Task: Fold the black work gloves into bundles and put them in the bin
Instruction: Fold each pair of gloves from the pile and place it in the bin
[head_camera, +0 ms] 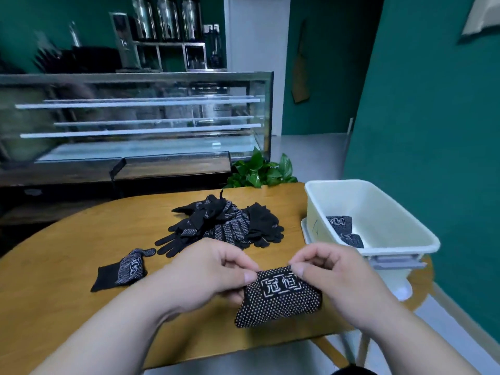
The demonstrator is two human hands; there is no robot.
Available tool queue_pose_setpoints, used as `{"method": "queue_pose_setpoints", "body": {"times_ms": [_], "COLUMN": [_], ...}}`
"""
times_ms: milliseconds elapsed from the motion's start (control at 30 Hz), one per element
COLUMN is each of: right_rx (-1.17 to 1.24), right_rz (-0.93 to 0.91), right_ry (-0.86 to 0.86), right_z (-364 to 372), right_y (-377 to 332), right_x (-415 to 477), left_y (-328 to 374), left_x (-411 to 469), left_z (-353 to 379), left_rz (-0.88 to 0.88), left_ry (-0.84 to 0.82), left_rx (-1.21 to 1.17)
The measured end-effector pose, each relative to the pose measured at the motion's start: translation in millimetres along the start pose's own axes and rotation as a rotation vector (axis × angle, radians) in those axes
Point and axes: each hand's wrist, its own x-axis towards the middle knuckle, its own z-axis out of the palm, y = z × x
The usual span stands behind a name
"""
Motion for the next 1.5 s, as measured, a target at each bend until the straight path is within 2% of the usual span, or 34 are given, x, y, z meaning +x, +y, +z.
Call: {"method": "queue_pose_setpoints", "body": {"times_ms": [200, 433, 567, 633, 700, 800, 1033, 1200, 1367, 1500], "right_rx": [-0.033, -0.275, -0.325, -0.365, -0.419, -0.524, -0.834, -0.942, -1.092, -1.147], "right_rz": [-0.038, -0.064, -0.029, 0.010, 0.059, 0.145, 0.391, 0.470, 0.444, 0.428], "right_ry": [0.013, 0.067, 0.126, 0.136, 0.125, 0.057, -0.217, -0.342, -0.342, -0.376], "right_z": [-53.7, -133.7, -174.1, -189.0, -197.5, -208.3, -200.0, -192.2, -183.3, -178.9], "right_y": [-25.7, -36.2, -23.4, -15.1, -8.4, 2.2, 36.4, 68.0, 94.7, 107.3], "right_x": [12.6, 60.3, 92.6, 106.4, 116.6, 128.4, 156.5, 171.8, 180.0, 182.3], "left_y": [44.3, 97.2, 114.8, 119.2, 119.3, 118.0, 92.8, 74.2, 62.5, 53.0], "left_x": [37.0, 116.9, 169.4, 193.2, 212.0, 233.3, 267.7, 284.7, 301.1, 308.0], "left_z": [16.8, 49.9, 69.5, 79.4, 85.3, 99.4, 151.2, 171.5, 187.3, 192.0], "left_rz": [0.073, 0.159, 0.173, 0.181, 0.211, 0.228, 0.213, 0.169, 0.085, 0.061], "left_ry": [-0.038, -0.012, -0.015, -0.035, -0.037, -0.097, -0.293, -0.288, -0.417, -0.432], "left_rx": [0.081, 0.185, 0.235, 0.316, 0.493, 0.716, 1.266, 1.335, 1.345, 1.319]}}
